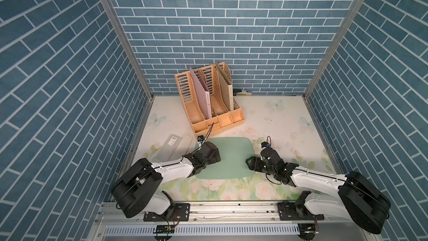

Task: Align the knife with the edge of the cutting board
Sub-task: Adjust the work surface at the center of the board.

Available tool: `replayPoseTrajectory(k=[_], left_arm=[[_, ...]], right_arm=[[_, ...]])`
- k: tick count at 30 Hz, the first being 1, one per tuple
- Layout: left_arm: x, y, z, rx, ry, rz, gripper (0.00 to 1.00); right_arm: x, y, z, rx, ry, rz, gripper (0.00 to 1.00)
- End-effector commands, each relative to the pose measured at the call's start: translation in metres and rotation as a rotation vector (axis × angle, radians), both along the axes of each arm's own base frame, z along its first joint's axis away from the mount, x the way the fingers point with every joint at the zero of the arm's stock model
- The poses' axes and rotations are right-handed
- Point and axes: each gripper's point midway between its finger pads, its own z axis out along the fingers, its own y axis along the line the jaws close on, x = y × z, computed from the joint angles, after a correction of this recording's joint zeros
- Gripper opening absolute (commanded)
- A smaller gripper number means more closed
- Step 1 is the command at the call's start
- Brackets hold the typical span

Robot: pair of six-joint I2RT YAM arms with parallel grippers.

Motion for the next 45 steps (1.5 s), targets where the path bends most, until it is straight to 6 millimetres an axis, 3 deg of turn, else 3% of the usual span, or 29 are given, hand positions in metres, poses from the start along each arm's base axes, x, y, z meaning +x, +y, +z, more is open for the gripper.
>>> replayPoseTrajectory(k=[1,3,10,16,25,31,37,45], left_arm=[[-0.05,-0.068,0.008,-0.27,0.162,-0.242,0.94],[-0.051,-0.07,0.015,-0.287,0.153,-0.245,0.94],[-0.067,-0.066,0.011,-0.301,0.173,-0.249,0.94],[-0.065,-0.067,0.009,-0.297,0.172,-0.244,0.94],[-0.062,-0.065,0.006,-0.271,0.169,-0.231,0.96],[-0.056,-0.073,0.009,-0.279,0.152,-0.244,0.97],[-0.038,-0.087,0.014,-0.243,0.12,-0.267,0.97],[-0.028,-0.094,0.0,-0.212,0.15,-0.272,0.97]], right_arm=[[-0.049,0.0,-0.03,-0.013,0.248,0.06,0.73],[-0.049,-0.001,-0.031,-0.02,0.252,0.059,0.73],[-0.046,-0.006,-0.034,-0.045,0.243,0.039,0.73],[-0.04,-0.013,-0.04,-0.066,0.253,0.018,0.73],[-0.051,-0.009,-0.027,0.015,0.264,0.035,0.73],[-0.062,-0.014,-0.029,0.018,0.292,0.057,0.73],[-0.057,-0.016,-0.029,0.015,0.267,0.031,0.74],[-0.047,-0.012,-0.037,-0.013,0.281,0.022,0.74]])
